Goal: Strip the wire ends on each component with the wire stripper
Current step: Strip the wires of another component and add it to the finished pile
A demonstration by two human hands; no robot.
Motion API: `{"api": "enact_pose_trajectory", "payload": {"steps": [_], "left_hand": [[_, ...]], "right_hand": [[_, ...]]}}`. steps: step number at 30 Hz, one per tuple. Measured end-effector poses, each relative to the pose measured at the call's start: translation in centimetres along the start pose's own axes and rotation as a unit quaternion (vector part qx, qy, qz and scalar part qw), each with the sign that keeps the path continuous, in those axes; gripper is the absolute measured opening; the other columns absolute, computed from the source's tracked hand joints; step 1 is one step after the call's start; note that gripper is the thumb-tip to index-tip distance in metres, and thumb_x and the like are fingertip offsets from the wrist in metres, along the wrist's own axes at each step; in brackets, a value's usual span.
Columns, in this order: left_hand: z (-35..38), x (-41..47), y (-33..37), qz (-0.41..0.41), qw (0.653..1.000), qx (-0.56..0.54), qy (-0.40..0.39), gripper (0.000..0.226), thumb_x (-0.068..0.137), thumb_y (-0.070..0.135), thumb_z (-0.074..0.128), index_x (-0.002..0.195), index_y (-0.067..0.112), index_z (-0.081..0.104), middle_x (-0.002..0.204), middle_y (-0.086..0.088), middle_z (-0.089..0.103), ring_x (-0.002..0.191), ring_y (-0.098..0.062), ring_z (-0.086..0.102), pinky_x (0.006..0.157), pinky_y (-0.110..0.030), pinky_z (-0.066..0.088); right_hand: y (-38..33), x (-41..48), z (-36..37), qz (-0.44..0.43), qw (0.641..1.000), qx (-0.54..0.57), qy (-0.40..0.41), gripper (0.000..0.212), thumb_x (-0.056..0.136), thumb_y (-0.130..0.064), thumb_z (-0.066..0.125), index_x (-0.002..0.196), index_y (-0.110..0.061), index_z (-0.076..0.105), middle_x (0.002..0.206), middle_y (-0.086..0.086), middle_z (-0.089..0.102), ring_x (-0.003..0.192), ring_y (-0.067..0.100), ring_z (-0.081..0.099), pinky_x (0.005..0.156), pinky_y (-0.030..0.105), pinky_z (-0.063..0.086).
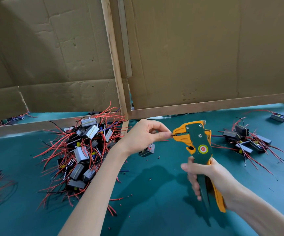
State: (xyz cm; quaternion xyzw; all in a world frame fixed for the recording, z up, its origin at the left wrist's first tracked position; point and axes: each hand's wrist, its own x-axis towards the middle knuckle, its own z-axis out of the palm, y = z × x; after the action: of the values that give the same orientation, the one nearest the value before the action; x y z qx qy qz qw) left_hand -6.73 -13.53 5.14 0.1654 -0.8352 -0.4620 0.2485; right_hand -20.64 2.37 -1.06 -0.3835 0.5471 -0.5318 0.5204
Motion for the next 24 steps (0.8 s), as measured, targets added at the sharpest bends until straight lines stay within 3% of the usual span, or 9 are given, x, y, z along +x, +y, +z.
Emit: {"api": "enact_pose_trajectory", "payload": {"steps": [3,7,10,12,14,16,18,22,24], "left_hand": [[0.4,0.0,-0.6,-0.03,0.999,0.029,-0.023,0.014,0.097,0.018,0.055,0.085,0.018,0.063,0.073,0.004,0.067,0.053,0.002,0.049,0.053,-0.01,0.039],[1.0,0.0,-1.6,-0.06,0.998,0.012,-0.002,0.021,0.104,0.018,0.037,0.087,0.014,0.047,0.052,0.006,0.059,0.057,-0.009,0.059,0.066,-0.017,0.047],[1.7,0.2,-2.5,-0.063,0.995,-0.039,0.067,0.02,0.105,0.016,0.03,0.09,0.01,0.041,0.047,0.0,0.058,0.05,-0.018,0.058,0.078,-0.043,0.054],[2.9,0.2,-3.5,-0.066,0.99,-0.046,0.119,0.018,0.105,0.017,0.03,0.091,0.01,0.039,0.044,-0.002,0.055,0.037,-0.016,0.048,0.069,-0.05,0.052],[4.2,0.2,-4.6,-0.066,0.981,-0.023,0.181,0.017,0.104,0.018,0.032,0.09,0.012,0.04,0.041,0.001,0.049,0.034,-0.012,0.041,0.057,-0.043,0.048],[5.2,0.1,-5.6,-0.068,0.978,0.005,0.197,0.014,0.104,0.018,0.034,0.093,0.013,0.04,0.046,0.003,0.048,0.041,-0.009,0.042,0.055,-0.032,0.042],[5.6,-0.1,-6.0,-0.075,0.985,0.039,0.15,0.007,0.104,0.015,0.033,0.102,0.014,0.041,0.058,0.003,0.055,0.053,-0.01,0.048,0.064,-0.028,0.042],[4.1,-0.2,-5.3,-0.078,0.99,0.093,0.074,0.045,0.098,0.006,0.043,0.137,0.024,0.029,0.109,0.004,0.057,0.103,-0.009,0.057,0.092,-0.022,0.04],[2.9,-0.2,-4.4,-0.045,0.985,0.151,0.064,0.047,0.092,0.003,0.052,0.132,0.026,0.043,0.119,0.004,0.052,0.112,-0.008,0.05,0.094,-0.019,0.037]], "right_hand": [[0.3,0.3,0.5,0.005,0.999,0.035,-0.006,0.037,0.052,-0.035,0.081,0.055,-0.012,0.052,0.052,0.015,0.046,0.043,0.025,0.047,0.044,0.03,0.046],[-0.1,0.8,0.0,0.025,0.98,0.187,-0.065,0.024,0.058,-0.013,0.078,0.075,-0.003,0.065,0.075,0.022,0.059,0.068,0.037,0.063,0.067,0.046,0.057],[-0.4,1.0,-0.7,0.012,0.973,0.224,-0.047,0.012,0.065,-0.005,0.071,0.076,-0.002,0.066,0.077,0.021,0.06,0.071,0.036,0.065,0.068,0.045,0.058],[-0.6,1.0,-1.1,0.016,0.969,0.245,-0.026,0.016,0.062,0.005,0.066,0.077,-0.001,0.065,0.076,0.021,0.06,0.071,0.035,0.066,0.067,0.045,0.059],[-0.7,1.1,-1.4,0.019,0.967,0.253,-0.008,0.021,0.062,-0.001,0.066,0.083,0.0,0.061,0.076,0.021,0.061,0.07,0.035,0.066,0.066,0.046,0.059],[-0.8,1.0,-1.4,0.02,0.967,0.254,0.007,0.019,0.069,-0.005,0.062,0.086,0.001,0.059,0.077,0.021,0.062,0.07,0.035,0.066,0.066,0.046,0.06],[-0.8,1.1,-1.6,0.026,0.966,0.256,0.019,0.019,0.069,-0.005,0.062,0.087,0.001,0.059,0.077,0.022,0.063,0.07,0.035,0.067,0.066,0.045,0.06],[-1.2,1.0,-1.9,0.022,0.963,0.265,0.041,0.019,0.068,-0.006,0.062,0.086,0.002,0.06,0.075,0.022,0.063,0.068,0.035,0.067,0.063,0.044,0.06],[-1.3,1.0,-2.1,0.016,0.962,0.267,0.05,0.019,0.067,-0.006,0.062,0.084,0.002,0.061,0.075,0.022,0.064,0.068,0.035,0.068,0.063,0.044,0.06]]}}
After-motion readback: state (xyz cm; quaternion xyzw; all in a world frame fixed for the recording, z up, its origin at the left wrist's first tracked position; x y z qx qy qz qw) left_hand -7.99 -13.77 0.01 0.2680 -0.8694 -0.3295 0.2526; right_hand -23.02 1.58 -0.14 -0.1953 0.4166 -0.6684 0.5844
